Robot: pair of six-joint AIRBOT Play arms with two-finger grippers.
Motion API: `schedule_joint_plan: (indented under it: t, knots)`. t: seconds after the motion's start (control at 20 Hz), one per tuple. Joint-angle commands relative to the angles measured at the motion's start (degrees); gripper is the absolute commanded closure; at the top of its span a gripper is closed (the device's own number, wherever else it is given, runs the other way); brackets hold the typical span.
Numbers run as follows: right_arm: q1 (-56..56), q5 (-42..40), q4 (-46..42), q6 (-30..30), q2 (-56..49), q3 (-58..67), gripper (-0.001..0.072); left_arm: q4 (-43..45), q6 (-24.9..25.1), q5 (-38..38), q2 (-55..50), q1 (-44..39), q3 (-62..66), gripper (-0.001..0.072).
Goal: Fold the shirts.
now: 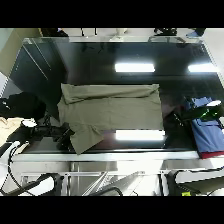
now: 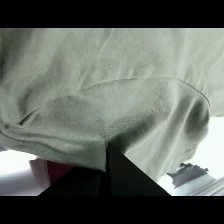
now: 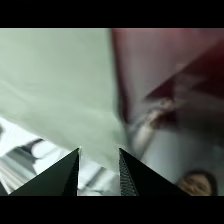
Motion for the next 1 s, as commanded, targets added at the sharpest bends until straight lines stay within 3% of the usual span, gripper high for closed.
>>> schedule_joint_plan:
  t: [0.0,0.35,0.4,0.45,0.85,0.9,0.95]
  knots:
    - [0.04,-2.25,-2.91,0.42,-0.22,-3.17,0.0422,-0.13,1.05,-1.07,-0.09,0.00,0.07,0.0692]
    - [4.24,-5.49,1.88,-3.67,-0.33,-5.14,0.0422,-0.20,1.36,-1.86,-0.09,0.00,0.07,0.0692]
    - [4.66,-5.95,3.80,-4.59,-0.33,-5.14,0.0432,-0.17,1.36,-2.03,-0.09,0.00,0.07,0.0693]
    - [4.85,-6.32,5.49,-5.46,-0.33,-5.11,0.0503,-0.17,1.38,-2.36,-0.09,0.00,0.09,0.0692]
    - [4.92,-10.84,6.80,-6.21,-0.48,-5.11,0.0508,-0.17,1.75,-6.93,-0.09,0.00,4.35,0.0692]
    - [4.92,-10.36,7.23,-6.29,-0.57,-5.11,0.0569,-0.09,1.75,-6.93,-0.09,0.00,4.31,0.0692]
    - [4.92,-8.26,8.35,-7.32,-0.57,-5.11,0.0691,0.15,1.75,-6.97,-0.09,0.00,4.31,0.0692]
